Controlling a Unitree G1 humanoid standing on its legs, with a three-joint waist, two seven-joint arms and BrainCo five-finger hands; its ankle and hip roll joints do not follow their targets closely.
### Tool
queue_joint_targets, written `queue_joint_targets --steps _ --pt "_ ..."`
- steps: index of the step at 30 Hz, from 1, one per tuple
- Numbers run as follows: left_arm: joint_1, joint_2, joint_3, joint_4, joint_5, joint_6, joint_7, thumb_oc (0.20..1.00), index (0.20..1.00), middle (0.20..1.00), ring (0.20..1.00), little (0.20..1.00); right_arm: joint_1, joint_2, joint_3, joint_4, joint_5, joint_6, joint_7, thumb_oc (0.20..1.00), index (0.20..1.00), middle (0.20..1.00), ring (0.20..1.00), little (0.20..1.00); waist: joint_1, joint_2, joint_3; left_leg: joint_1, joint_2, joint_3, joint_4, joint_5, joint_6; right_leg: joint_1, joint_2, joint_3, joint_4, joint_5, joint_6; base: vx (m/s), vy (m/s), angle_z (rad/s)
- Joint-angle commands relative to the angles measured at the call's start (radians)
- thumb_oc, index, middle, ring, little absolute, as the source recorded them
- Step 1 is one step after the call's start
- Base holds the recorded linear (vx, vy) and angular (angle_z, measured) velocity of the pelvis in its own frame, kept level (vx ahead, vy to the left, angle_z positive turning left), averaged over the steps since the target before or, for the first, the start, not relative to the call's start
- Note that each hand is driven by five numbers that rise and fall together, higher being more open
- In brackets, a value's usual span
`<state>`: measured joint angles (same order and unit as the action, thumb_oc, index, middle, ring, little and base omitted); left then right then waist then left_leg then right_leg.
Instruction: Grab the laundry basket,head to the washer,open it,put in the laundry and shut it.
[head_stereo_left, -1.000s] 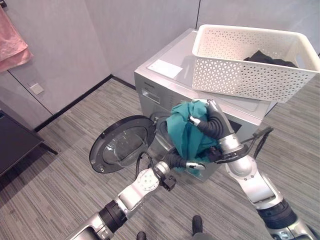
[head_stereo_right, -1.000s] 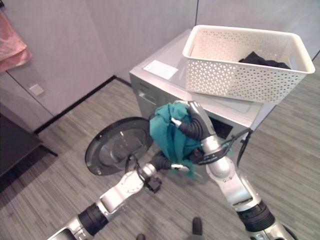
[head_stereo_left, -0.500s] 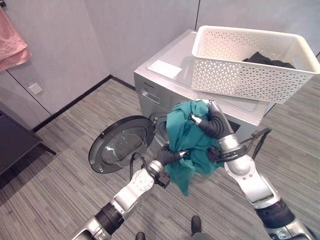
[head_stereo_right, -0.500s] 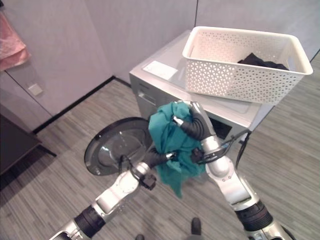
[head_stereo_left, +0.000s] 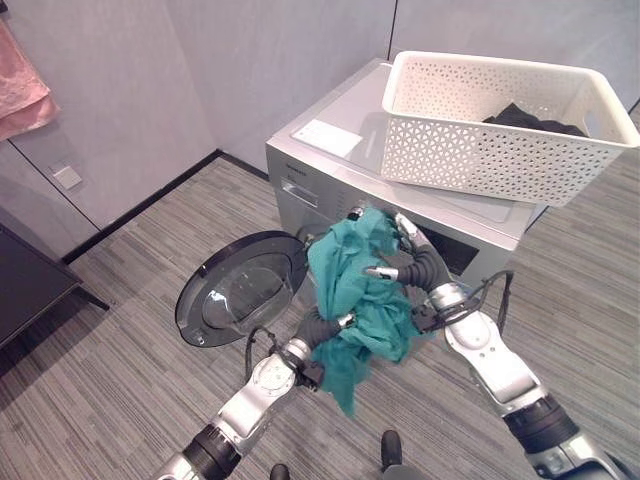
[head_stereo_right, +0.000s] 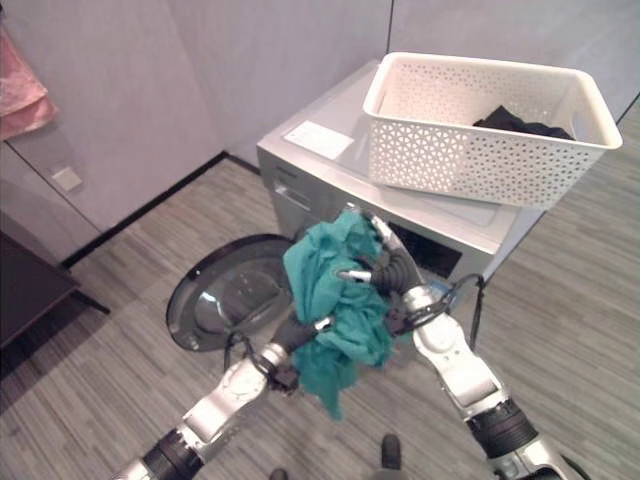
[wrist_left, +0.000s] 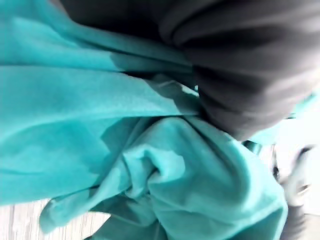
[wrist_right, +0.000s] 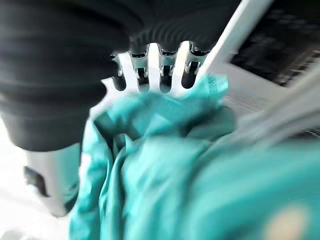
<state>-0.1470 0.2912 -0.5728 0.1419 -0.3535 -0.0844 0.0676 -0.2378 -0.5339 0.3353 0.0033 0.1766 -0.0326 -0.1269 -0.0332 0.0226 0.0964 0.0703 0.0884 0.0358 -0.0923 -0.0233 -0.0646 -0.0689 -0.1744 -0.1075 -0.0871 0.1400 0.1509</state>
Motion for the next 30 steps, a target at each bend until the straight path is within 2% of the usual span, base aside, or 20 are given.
queue_joint_targets --steps 1,7,8,9,11,13,14,15,16,19,22,25,27,30 --pt "-0.046 0.031 0.068 -0.011 -0.004 -0.081 -0.001 0.200 0.200 0.200 0.200 0.200 0.038 -0.014 -0.108 0.030 -0.009 -0.016 0.006 1.000 1.000 1.000 1.000 1.000 0.023 -0.078 0.007 0.041 -0.059 -0.023 0.063 -0.151 0.070 0.026 -0.086 0.012 0.031 -0.060 0.047 -0.02 0.122 -0.11" --pt "0.022 0.068 0.161 -0.025 0.039 -0.106 -0.021 0.200 0.200 0.200 0.200 0.200 0.242 0.004 -0.228 0.162 -0.095 0.001 0.055 1.000 1.000 1.000 1.000 1.000 0.003 -0.092 0.011 0.048 -0.101 -0.005 0.067 -0.170 0.103 -0.022 -0.115 0.061 0.057 -0.015 0.071 -0.02 0.129 -0.15" --pt "0.032 0.074 0.175 -0.027 0.044 -0.108 -0.024 0.200 0.200 0.200 0.200 0.200 0.267 0.011 -0.236 0.205 -0.112 0.006 0.063 1.000 1.000 1.000 1.000 1.000 0.001 -0.093 0.012 0.049 -0.104 0.000 0.064 -0.169 0.106 -0.031 -0.116 0.058 0.063 -0.003 0.075 -0.04 0.049 -0.41" --pt "0.048 0.084 0.193 -0.029 0.043 -0.114 -0.031 0.200 0.200 0.200 0.200 0.200 0.302 0.043 -0.237 0.309 -0.115 0.010 0.077 1.000 1.000 1.000 1.000 1.000 0.003 -0.089 0.019 0.051 -0.100 0.023 0.058 -0.165 0.110 -0.057 -0.105 0.028 0.101 -0.003 0.072 -0.06 0.033 -0.33" --pt "0.054 0.088 0.199 -0.027 0.042 -0.114 -0.033 0.200 0.200 0.200 0.200 0.200 0.310 0.047 -0.237 0.340 -0.119 0.012 0.084 1.000 1.000 1.000 1.000 1.000 0.003 -0.083 0.023 0.051 -0.095 0.033 0.054 -0.161 0.111 -0.066 -0.097 0.011 0.135 -0.022 0.066 -0.05 0.022 -0.34" --pt "0.063 0.089 0.204 -0.018 0.030 -0.114 -0.040 0.200 0.200 0.200 0.200 0.200 0.323 0.066 -0.225 0.447 -0.140 0.018 0.091 1.000 1.000 1.000 1.000 1.000 -0.004 -0.064 0.035 0.050 -0.081 0.045 0.047 -0.143 0.111 -0.075 -0.055 -0.026 0.225 -0.083 0.045 -0.06 0.037 -0.27" --pt "0.063 0.084 0.197 -0.005 0.024 -0.110 -0.047 0.200 0.200 0.200 0.200 0.200 0.315 0.083 -0.205 0.567 -0.165 0.022 0.088 1.000 1.000 1.000 1.000 1.000 -0.005 -0.048 0.047 0.046 -0.074 0.047 0.051 -0.130 0.111 -0.071 -0.013 -0.065 0.296 -0.139 0.022 -0.06 0.024 -0.29" --pt "0.062 0.085 0.197 -0.005 0.024 -0.110 -0.047 0.200 0.200 0.200 0.200 0.200 0.313 0.083 -0.204 0.569 -0.165 0.021 0.087 1.000 1.000 1.000 1.000 1.000 -0.006 -0.049 0.045 0.041 -0.075 0.047 0.051 -0.127 0.111 -0.075 -0.014 -0.065 0.294 -0.136 0.022 -0.05 0.003 -0.23" --pt "0.060 0.083 0.192 0.003 0.019 -0.108 -0.051 0.200 0.200 0.200 0.200 0.200 0.303 0.098 -0.184 0.641 -0.173 0.021 0.089 1.000 1.000 1.000 1.000 1.000 -0.004 -0.045 0.044 0.039 -0.075 0.050 0.052 -0.122 0.110 -0.067 0.003 -0.093 0.305 -0.157 0.008 -0.02 -0.034 -0.12" --pt "0.064 0.075 0.179 0.018 0.011 -0.102 -0.064 0.200 0.200 0.200 0.200 0.200 0.268 0.157 -0.114 0.881 -0.200 0.032 0.090 1.000 1.000 1.000 1.000 1.000 0.012 -0.043 0.026 0.040 -0.076 0.070 0.050 -0.119 0.103 -0.029 0.041 -0.168 0.280 -0.198 -0.028 0.01 -0.072 0.00" --pt "0.065 0.067 0.174 0.006 -0.011 -0.103 -0.076 0.200 0.200 0.200 0.200 0.200 0.232 0.229 -0.048 1.094 -0.217 0.036 0.103 1.000 1.000 1.000 1.000 1.000 0.040 -0.049 0.011 0.038 -0.076 0.107 0.075 -0.120 0.091 0.034 0.067 -0.201 0.180 -0.196 -0.035 0.04 -0.143 -0.20" --pt "0.068 0.062 0.165 0.001 -0.017 -0.101 -0.084 0.200 0.200 0.200 0.200 0.200 0.241 0.251 -0.034 1.160 -0.224 0.036 0.109 1.000 1.000 1.000 1.000 1.000 0.046 -0.052 0.007 0.031 -0.071 0.106 0.093 -0.112 0.086 0.045 0.087 -0.172 0.158 -0.199 -0.048 0.03 -0.134 -0.22" --pt "0.063 0.057 0.159 0.001 -0.016 -0.100 -0.093 0.200 0.200 0.200 0.200 0.200 0.238 0.258 -0.027 1.201 -0.234 0.037 0.107 1.000 1.000 1.000 1.000 1.000 0.053 -0.053 0.011 0.018 -0.065 0.092 0.109 -0.079 0.069 0.059 0.093 -0.175 0.137 -0.197 -0.052 0.01 -0.148 -0.24" --pt "0.066 0.047 0.158 0.003 -0.028 -0.097 -0.099 0.200 0.200 0.200 0.200 0.200 0.264 0.258 -0.026 1.210 -0.251 0.035 0.115 1.000 1.000 1.000 1.000 1.000 0.048 -0.059 0.002 0.016 -0.055 0.087 0.101 -0.090 0.057 0.071 0.099 -0.192 0.119 -0.207 -0.061 0.02 -0.122 -0.04"
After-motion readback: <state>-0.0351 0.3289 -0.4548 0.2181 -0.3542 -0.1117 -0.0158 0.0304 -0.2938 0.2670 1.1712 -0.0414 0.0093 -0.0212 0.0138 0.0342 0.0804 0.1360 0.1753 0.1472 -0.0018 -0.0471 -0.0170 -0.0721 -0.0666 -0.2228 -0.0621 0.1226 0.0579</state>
